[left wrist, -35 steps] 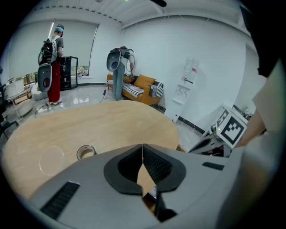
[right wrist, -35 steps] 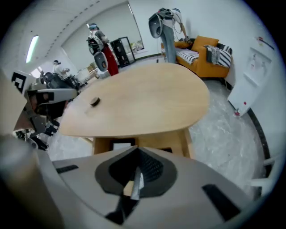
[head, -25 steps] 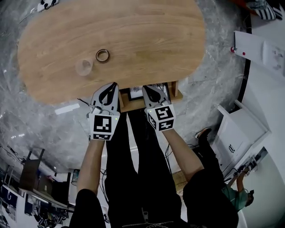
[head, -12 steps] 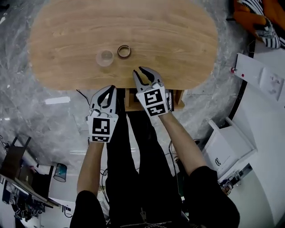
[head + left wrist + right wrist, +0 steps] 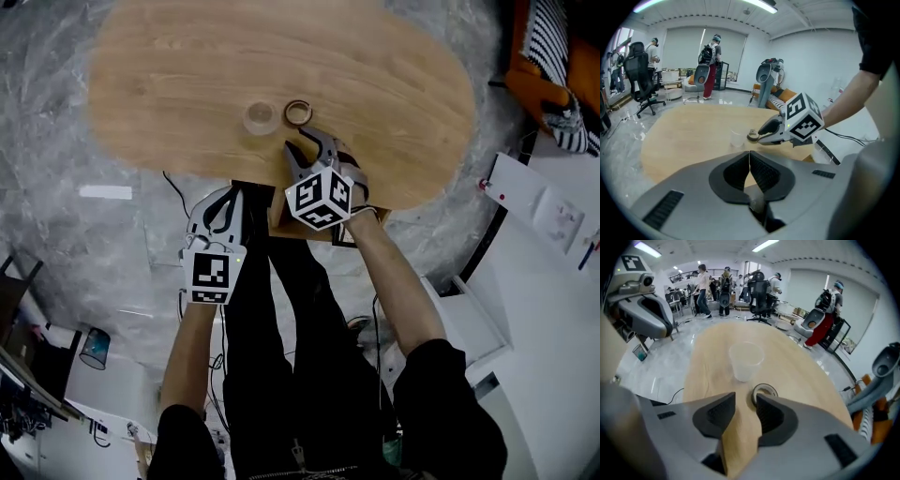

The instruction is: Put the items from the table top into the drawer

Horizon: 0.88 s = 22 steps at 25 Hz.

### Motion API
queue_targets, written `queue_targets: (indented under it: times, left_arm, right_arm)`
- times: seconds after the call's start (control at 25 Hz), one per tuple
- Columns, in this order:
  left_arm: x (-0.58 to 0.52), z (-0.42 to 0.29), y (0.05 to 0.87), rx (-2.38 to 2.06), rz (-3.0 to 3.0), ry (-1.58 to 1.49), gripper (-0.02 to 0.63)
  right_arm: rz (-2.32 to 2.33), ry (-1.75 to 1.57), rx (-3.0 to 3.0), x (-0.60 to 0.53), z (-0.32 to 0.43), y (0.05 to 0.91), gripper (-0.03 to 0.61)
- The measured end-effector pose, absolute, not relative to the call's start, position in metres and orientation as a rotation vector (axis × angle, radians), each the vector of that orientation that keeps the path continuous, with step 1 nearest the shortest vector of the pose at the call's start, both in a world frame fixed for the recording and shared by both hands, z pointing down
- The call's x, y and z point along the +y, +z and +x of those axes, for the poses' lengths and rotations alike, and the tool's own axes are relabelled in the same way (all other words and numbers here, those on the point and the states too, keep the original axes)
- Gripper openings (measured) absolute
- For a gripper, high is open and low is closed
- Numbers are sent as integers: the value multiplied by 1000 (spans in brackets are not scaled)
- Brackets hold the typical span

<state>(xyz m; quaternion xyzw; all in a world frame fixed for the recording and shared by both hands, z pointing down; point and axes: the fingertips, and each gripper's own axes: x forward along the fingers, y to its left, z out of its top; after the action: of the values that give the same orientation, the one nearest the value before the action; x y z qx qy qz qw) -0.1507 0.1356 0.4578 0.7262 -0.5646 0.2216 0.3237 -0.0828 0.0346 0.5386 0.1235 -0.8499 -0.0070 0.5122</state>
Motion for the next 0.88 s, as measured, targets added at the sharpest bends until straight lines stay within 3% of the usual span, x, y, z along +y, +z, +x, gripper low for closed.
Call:
queue_targets:
  times: [0.36,0.56,0.88]
  left_arm:
    - [153,-169,461,-1538,1835,555,14]
    - [155,-175,463,-1553,1812,549,14]
    - [148,-167,456,-1548,1840,544,14]
  right_arm:
    - [229,-97,-1926,15,-91,565,137]
    - [225,-112,-1893,14,-87,569,52]
    - [252,-88,-1922,21,-78,558,30]
